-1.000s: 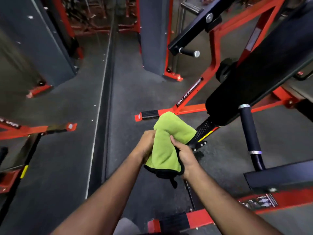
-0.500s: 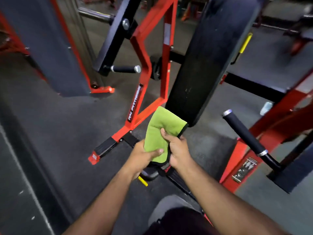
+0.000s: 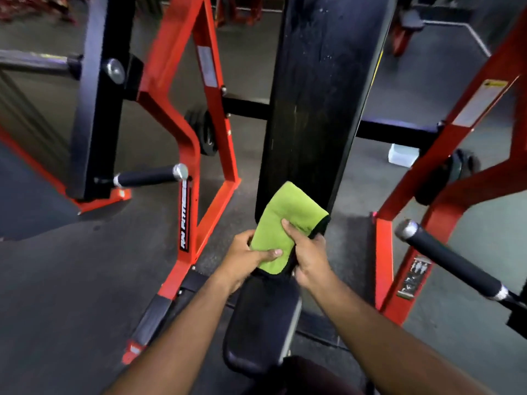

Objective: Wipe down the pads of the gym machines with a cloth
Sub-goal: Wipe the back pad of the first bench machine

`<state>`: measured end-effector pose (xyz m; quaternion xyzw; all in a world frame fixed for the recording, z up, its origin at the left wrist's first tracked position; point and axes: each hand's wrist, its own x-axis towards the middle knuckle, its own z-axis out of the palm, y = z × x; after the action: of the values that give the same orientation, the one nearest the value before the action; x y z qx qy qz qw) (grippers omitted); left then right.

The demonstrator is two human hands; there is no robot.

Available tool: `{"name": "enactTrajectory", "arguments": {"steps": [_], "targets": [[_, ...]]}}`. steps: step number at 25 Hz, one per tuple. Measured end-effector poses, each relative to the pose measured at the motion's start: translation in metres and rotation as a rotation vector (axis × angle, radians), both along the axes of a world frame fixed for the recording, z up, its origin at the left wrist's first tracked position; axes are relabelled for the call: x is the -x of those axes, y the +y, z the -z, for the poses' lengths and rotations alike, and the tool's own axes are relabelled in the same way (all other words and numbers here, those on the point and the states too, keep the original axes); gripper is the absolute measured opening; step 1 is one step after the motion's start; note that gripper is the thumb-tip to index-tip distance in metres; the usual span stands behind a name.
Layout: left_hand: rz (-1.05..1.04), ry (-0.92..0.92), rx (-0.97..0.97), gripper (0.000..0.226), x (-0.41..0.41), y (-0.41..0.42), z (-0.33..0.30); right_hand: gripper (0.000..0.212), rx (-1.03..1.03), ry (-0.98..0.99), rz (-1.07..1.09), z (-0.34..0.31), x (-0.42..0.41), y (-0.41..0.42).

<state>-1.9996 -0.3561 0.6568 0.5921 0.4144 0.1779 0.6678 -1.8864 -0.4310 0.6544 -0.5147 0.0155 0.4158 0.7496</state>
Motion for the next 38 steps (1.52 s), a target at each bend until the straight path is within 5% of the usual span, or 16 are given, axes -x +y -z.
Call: {"name": "enactTrajectory", "arguments": {"steps": [4,10,16,20,25,29,35,38], "targets": [[0.019,-0.024,-0.045,0.045,-0.050,0.095,-0.010,0.029,0.095,-0.161,0.103,-0.003,-0.038,0.062],[0.091,-0.182,-0.286,0.030,-0.167,0.230,-0.063,0.046,0.234,-0.650,0.338,-0.054,-0.094,0.149],[-0.135,-0.286,-0.588,0.026,-0.288,0.360,-0.123,0.081,0.357,-0.814,0.704,-0.123,-0.144,0.247],[0.008,-0.101,-0.622,0.057,-0.339,0.354,-0.125,0.048,0.608,-1.007,0.736,-0.155,-0.152,0.256],[-0.141,-0.048,-0.756,0.058,-0.344,0.344,-0.116,0.076,0.952,-1.329,0.743,-0.217,-0.203,0.290],[-0.132,-0.130,-0.721,0.054,-0.340,0.345,-0.118,0.081,1.001,-1.491,0.641,-0.258,-0.253,0.343],[-0.202,-0.232,-0.571,0.057,-0.347,0.357,-0.100,0.078,1.134,-1.908,0.228,-0.175,-0.236,0.343],[-0.234,-0.293,-0.632,0.051,-0.348,0.354,-0.102,0.086,1.180,-1.658,0.440,-0.177,-0.273,0.301]]}}
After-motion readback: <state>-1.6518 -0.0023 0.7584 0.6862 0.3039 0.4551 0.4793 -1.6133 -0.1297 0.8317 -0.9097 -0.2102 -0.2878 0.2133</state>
